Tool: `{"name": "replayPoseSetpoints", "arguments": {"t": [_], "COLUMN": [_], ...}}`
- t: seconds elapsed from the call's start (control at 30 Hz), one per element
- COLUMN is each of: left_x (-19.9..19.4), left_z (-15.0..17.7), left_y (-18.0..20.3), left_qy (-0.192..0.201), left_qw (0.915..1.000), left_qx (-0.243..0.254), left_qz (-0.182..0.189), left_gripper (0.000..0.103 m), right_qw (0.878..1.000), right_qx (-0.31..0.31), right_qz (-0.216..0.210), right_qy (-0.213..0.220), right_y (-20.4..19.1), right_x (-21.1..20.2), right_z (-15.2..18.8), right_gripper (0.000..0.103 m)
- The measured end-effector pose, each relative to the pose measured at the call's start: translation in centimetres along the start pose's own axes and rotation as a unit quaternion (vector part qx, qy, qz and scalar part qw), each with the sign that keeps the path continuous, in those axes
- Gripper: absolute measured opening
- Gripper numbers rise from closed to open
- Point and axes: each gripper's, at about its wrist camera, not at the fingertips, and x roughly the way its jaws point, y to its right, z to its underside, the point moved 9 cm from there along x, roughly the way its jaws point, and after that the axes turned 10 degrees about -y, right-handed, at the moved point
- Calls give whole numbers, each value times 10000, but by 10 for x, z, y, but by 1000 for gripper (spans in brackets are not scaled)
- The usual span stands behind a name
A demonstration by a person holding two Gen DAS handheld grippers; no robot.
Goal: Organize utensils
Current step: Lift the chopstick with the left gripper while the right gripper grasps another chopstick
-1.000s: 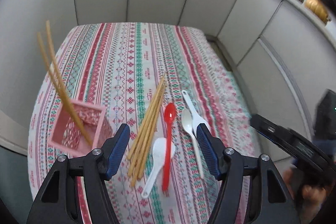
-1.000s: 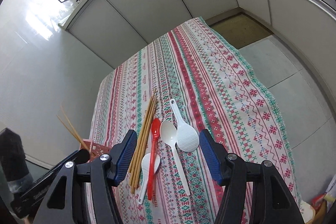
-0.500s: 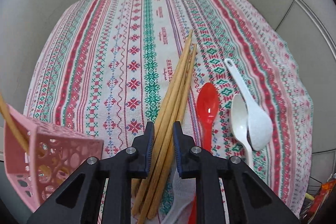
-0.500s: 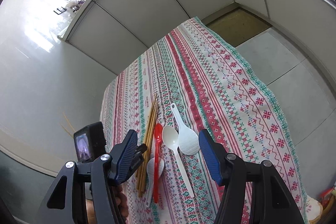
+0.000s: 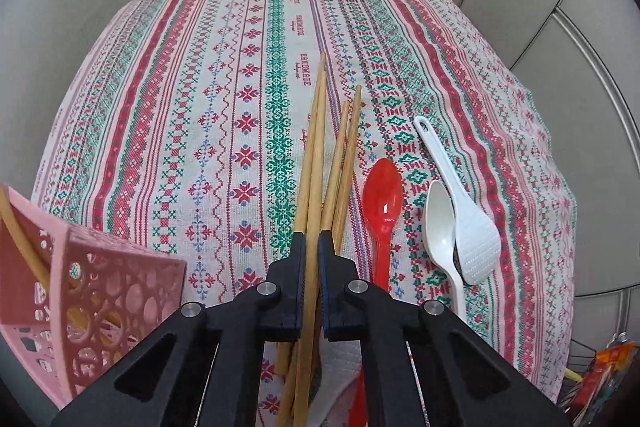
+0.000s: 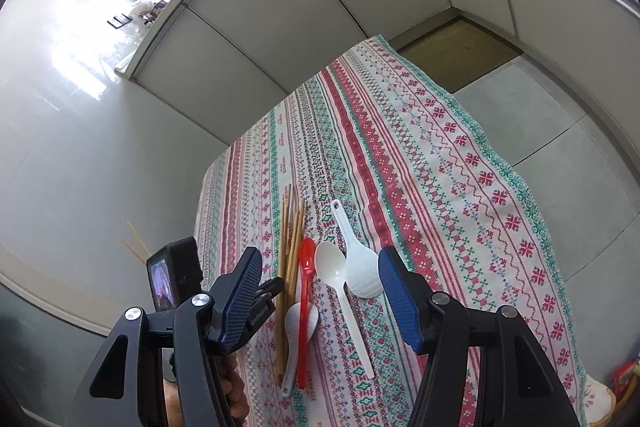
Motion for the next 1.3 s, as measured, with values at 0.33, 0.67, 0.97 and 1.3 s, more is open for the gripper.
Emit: {"name": "replayPoseSetpoints", "arguments": {"t": [0.33,0.67,0.97,1.3], "left_x": [-57,-142,-193,-213], "left_z": [11,30,52,57], "left_y": [1,-21,-81,-115], "left_qy": [597,1441,2143,2461], "left_qw": [9964,9838,9680,9502], "left_qx": [-81,-203,-698,-991], "left_qz": [590,1049,1100,1634], "left_gripper": [6,6,6,6], "right_qw": [9999,9986,9915,9717], "right_qx": [-59,-272,-770,-1510], "right_qz": [48,117,102,656], "right_qy": [-97,-448,-1044,-1696], "right_y": [-2,-14,-51,-97], "right_x": [8,30,77,173], "right_z": [2,13,31,30], "right_gripper": [59,51,47,37]}}
